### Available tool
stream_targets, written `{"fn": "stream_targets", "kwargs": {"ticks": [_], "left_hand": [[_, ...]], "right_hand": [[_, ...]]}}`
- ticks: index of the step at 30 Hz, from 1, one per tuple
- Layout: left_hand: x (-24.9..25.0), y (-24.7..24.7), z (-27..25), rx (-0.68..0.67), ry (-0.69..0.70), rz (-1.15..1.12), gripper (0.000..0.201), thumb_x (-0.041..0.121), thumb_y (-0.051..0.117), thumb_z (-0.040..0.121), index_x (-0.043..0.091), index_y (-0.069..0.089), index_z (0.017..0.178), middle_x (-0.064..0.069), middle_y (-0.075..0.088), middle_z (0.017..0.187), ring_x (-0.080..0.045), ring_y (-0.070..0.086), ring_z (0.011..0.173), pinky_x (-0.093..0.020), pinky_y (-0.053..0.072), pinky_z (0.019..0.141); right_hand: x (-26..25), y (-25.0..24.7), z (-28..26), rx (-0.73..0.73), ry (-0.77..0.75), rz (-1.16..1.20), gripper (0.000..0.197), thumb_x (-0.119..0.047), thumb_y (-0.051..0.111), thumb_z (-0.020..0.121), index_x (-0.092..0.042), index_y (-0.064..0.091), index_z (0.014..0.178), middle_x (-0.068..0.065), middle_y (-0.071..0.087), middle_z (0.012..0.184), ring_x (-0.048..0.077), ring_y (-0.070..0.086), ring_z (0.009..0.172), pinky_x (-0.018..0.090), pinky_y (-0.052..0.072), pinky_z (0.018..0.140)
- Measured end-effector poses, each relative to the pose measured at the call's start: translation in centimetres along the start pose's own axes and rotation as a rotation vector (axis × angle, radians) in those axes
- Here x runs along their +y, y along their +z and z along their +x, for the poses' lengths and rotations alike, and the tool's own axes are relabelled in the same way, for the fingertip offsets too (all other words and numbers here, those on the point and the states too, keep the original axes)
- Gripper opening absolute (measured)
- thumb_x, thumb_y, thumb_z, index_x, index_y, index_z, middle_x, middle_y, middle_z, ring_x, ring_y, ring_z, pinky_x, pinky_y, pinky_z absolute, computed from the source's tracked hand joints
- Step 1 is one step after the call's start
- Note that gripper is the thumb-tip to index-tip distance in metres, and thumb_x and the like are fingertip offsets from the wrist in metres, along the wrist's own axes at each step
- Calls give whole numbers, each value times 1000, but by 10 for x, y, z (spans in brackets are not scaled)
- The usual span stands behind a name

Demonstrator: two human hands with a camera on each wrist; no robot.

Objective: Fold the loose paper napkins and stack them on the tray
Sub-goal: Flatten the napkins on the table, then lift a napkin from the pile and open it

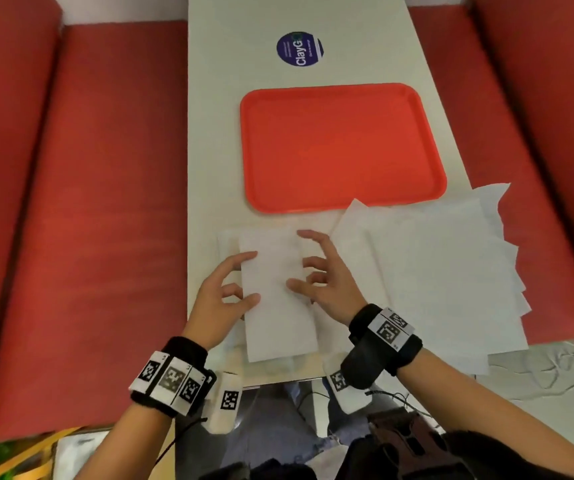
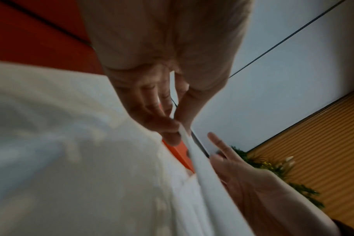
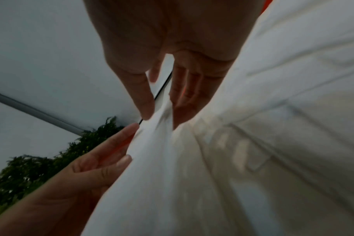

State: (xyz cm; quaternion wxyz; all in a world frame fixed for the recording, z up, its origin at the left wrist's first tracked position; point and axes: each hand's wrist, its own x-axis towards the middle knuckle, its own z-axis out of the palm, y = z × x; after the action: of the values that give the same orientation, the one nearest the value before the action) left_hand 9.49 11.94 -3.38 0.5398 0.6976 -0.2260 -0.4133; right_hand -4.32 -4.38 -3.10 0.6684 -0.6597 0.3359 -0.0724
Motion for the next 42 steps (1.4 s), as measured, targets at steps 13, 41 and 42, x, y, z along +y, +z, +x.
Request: {"fn": "stream_targets", "kwargs": {"ticks": [13, 41, 42], "left_hand": [[-31, -42, 28, 34, -23, 336, 80, 1, 81, 72, 31, 48, 138, 23, 39, 138, -18, 60, 55, -41, 60, 68], [20, 202, 88, -161, 11, 533, 22, 11, 61, 90, 14, 61, 111, -2, 51, 108, -17, 60, 76, -33, 53, 80], [21, 207, 91, -147, -1, 540, 26, 12, 61, 90, 15, 59, 115, -1, 47, 111, -18, 59, 82, -31, 51, 83]], "right_hand": [[20, 49, 46, -61, -23, -470, 65, 2, 70, 78, -18, 52, 137, -6, 40, 133, 12, 49, 88, 12, 43, 81], [73, -239, -41, 513, 373, -725, 53, -23, 73, 82, -14, 54, 131, 11, 43, 134, 31, 38, 126, 35, 35, 103], [73, -242, -40, 508, 374, -720, 56, -25, 73, 82, -14, 52, 134, 11, 42, 136, 32, 36, 127, 35, 33, 104]]}}
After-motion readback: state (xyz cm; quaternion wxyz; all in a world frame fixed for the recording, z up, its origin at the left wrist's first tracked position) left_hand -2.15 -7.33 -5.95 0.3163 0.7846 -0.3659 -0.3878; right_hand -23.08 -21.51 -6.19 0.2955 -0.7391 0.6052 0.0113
